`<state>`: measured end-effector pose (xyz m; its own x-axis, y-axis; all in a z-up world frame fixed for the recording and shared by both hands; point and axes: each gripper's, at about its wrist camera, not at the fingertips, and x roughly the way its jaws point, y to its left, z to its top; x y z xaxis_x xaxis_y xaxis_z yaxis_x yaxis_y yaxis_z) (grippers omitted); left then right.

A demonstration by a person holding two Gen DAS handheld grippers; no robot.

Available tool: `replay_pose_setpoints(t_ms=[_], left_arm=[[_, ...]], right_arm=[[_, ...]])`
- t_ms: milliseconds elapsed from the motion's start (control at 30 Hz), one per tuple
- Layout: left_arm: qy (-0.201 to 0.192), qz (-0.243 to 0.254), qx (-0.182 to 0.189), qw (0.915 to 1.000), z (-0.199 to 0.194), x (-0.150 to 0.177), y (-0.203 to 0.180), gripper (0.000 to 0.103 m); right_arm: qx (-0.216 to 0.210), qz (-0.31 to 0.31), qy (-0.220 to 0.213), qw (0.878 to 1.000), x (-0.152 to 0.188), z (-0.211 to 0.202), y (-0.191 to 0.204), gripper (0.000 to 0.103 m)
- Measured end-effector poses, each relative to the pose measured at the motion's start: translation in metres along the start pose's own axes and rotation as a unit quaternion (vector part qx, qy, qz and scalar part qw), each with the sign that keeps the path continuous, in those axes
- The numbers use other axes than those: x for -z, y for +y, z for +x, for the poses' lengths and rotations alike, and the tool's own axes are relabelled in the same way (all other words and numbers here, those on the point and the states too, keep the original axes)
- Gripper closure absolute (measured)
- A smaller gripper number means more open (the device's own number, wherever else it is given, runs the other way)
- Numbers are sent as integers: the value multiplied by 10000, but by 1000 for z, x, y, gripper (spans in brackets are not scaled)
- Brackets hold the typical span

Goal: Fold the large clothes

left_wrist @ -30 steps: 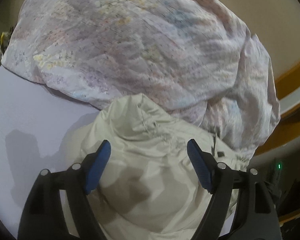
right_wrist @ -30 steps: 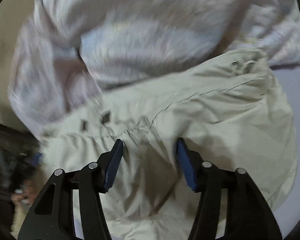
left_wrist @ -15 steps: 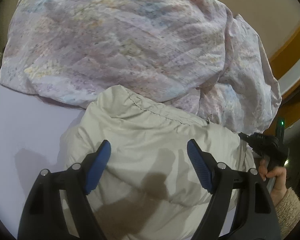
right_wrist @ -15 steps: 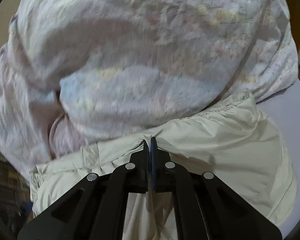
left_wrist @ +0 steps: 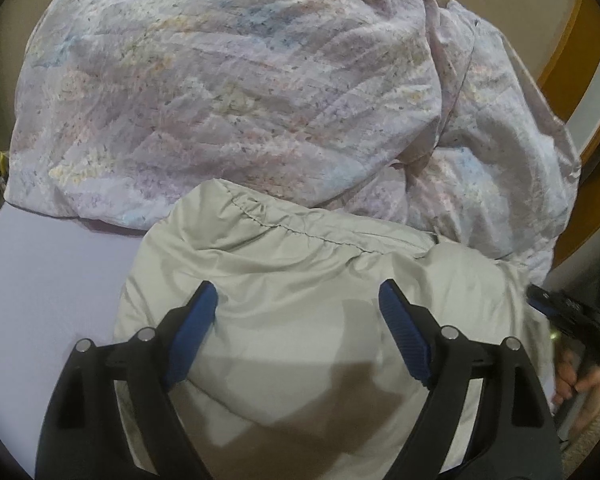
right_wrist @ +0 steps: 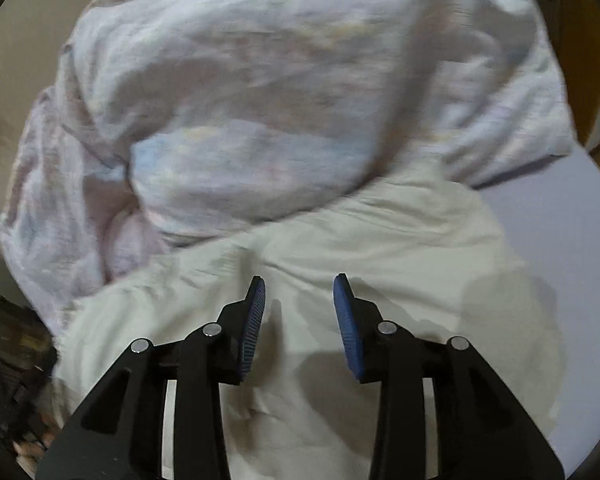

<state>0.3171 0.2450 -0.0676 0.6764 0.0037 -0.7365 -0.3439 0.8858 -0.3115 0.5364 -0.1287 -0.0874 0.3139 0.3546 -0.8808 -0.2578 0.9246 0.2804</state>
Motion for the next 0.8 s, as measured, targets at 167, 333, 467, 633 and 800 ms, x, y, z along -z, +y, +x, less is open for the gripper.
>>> replay_pose_setpoints(t_ms=[167,333,467,633,800], left_arm=[[-4,181,-502,9986,21,5,-4,20],[-27,245,-918,9955,40,4,-3,20],[-29,262,-1123,9933,52,1,2,20],[-59,331,-1319,9907,67,2,10,13],[-119,329,-1404,9895,80,3,15,7]], right_arm=[[562,-224,84,9981,6,11,-20,66],[979,-656,-55,9930,11,29,-10,66],[1199,-917,-165,9884,9,55,6,66],[1261,-1094,-528,9845,18,62,-1,64],[1378,-1220,-864,9791,27,66,-1,62]])
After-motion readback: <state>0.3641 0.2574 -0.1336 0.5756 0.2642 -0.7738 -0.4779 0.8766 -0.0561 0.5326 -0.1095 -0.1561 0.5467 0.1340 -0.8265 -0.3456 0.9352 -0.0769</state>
